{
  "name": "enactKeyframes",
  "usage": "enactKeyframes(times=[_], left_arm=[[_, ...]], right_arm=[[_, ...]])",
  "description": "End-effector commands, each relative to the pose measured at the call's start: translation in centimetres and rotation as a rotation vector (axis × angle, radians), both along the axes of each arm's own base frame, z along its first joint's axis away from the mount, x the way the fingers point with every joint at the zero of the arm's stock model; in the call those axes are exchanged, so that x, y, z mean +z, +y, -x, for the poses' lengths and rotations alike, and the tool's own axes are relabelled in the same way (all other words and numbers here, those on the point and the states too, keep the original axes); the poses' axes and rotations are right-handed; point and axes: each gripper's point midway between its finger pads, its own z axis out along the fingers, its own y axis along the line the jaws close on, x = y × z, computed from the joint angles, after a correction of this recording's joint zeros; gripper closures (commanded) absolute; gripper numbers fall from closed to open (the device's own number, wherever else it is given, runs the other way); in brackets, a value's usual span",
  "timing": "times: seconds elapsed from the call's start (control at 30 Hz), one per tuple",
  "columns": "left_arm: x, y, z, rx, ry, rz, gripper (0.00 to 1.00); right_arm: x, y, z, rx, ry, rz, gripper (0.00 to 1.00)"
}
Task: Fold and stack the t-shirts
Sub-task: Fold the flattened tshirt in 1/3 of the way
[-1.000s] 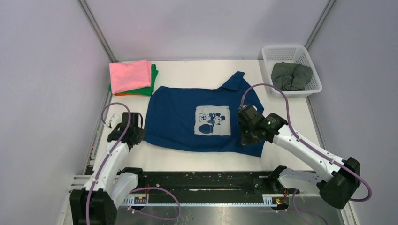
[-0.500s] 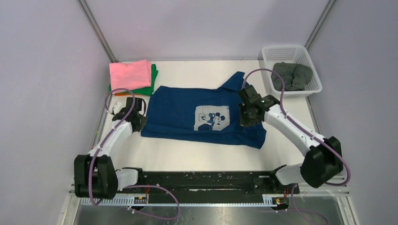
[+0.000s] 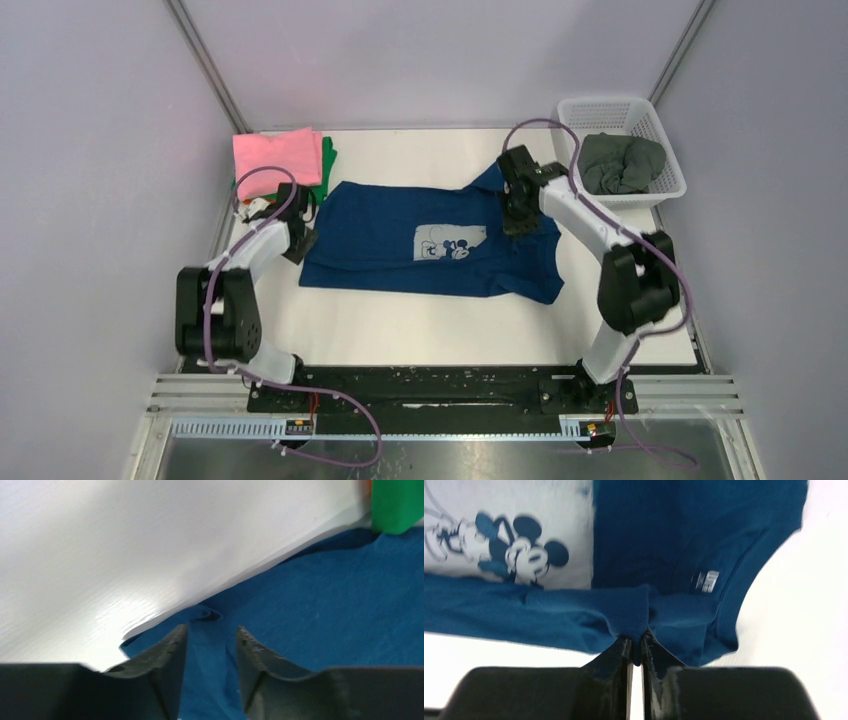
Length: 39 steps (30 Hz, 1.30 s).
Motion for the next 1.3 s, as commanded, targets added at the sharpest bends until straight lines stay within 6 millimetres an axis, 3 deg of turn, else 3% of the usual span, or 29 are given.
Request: enactKeyframes(times=[0.0, 0.03, 0.1, 0.13, 0.2, 0.23, 0.27, 0.37, 0.5, 0.63, 0.73, 0.83, 1.1, 1.27], left_arm=[[1.4, 1.2, -4.4, 0.022, -0.062, -0.013, 0.51], [1.8, 1.0, -5.2, 0.017, -0.072, -0.004, 0.45], [3.1, 1.8, -6.5, 0.026, -0.098, 0.014, 0.31], [3.9, 2.0, -6.9, 0.020, -0.113, 0.017, 0.22], [5.2, 1.9, -7.1, -0.001, -0.132, 0.024, 0.03], [5.8, 1.6, -7.0, -0.026, -0.144, 0.027, 0.01], [6.2, 1.3, -6.7, -0.050, -0.154, 0.032, 0.01], [6.4, 0.1, -5.2, -0.134, -0.170, 0.064, 0.01], [5.4, -3.8, -2.9, -0.315, -0.215, 0.176, 0.01], [3.2, -5.8, 0.1, -0.381, -0.184, 0.215, 0.01], [1.6, -5.7, 1.3, -0.376, -0.157, 0.209, 0.01], [1.0, -4.9, 1.0, -0.359, -0.150, 0.172, 0.01], [-0.8, -4.2, -2.5, -0.329, -0.108, 0.144, 0.01], [-1.2, -4.2, -5.3, -0.326, -0.090, 0.147, 0.01]], right_arm=[[-0.2, -0.8, -5.3, 0.023, 0.002, 0.074, 0.83], [0.0, -1.3, -7.0, -0.010, -0.011, 0.094, 0.79], [0.3, -2.0, -9.5, -0.071, -0.014, 0.115, 0.62], [0.9, -1.8, -10.3, -0.083, -0.031, 0.104, 0.43], [1.9, -1.3, -10.4, -0.083, -0.050, 0.067, 0.17], [1.9, -0.9, -9.9, -0.073, -0.055, 0.035, 0.03], [2.0, -0.5, -9.3, -0.065, -0.066, -0.004, 0.01], [1.3, 1.1, -6.1, -0.045, -0.058, -0.150, 0.01], [-0.7, 4.4, -1.5, -0.015, -0.007, -0.403, 0.01], [-2.7, 5.2, 0.1, -0.043, 0.021, -0.478, 0.01], [-4.1, 5.1, 0.1, -0.065, 0.030, -0.472, 0.00], [-5.1, 5.0, -0.2, -0.083, 0.044, -0.454, 0.01], [-6.7, 4.6, -1.7, -0.119, 0.034, -0.405, 0.01], [-6.6, 5.2, -4.0, -0.126, 0.010, -0.407, 0.01]])
